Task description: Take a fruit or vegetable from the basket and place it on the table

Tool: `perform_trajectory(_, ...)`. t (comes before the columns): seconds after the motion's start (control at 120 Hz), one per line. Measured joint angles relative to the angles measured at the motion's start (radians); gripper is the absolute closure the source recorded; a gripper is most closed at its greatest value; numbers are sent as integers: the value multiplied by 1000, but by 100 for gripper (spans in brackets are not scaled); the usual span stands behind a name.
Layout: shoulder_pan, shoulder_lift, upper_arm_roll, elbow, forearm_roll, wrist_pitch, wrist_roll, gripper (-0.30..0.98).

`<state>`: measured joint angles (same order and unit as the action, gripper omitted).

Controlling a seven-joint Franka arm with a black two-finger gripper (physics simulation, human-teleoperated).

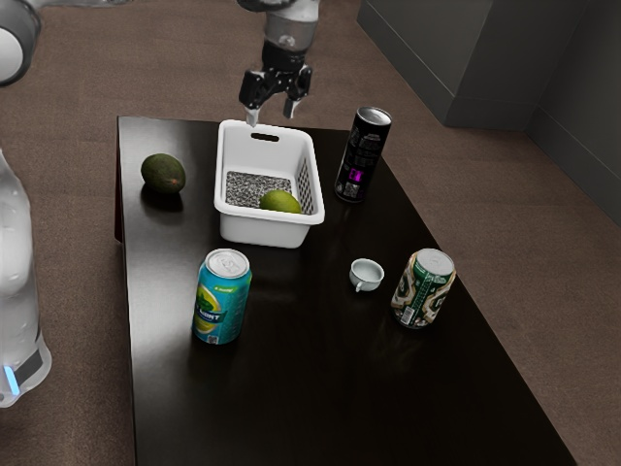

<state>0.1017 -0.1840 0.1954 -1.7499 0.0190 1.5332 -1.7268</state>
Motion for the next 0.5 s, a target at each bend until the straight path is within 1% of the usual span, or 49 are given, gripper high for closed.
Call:
perform_trajectory(0.058, 5, -41, -3, -71, 2, 43, -67, 0)
perform_trajectory(0.15, 12, -28, -4, -108, -6, 105, -161, 0)
perform_trajectory(0.267, 27, 8, -5, -131, -37, 176, -262, 0)
perform_trajectory(0.358, 29, -30, -5, -234, -75, 252, -332, 0)
perform_trajectory(0.5, 29, -41, -5, -305, -110, 355, -422, 0)
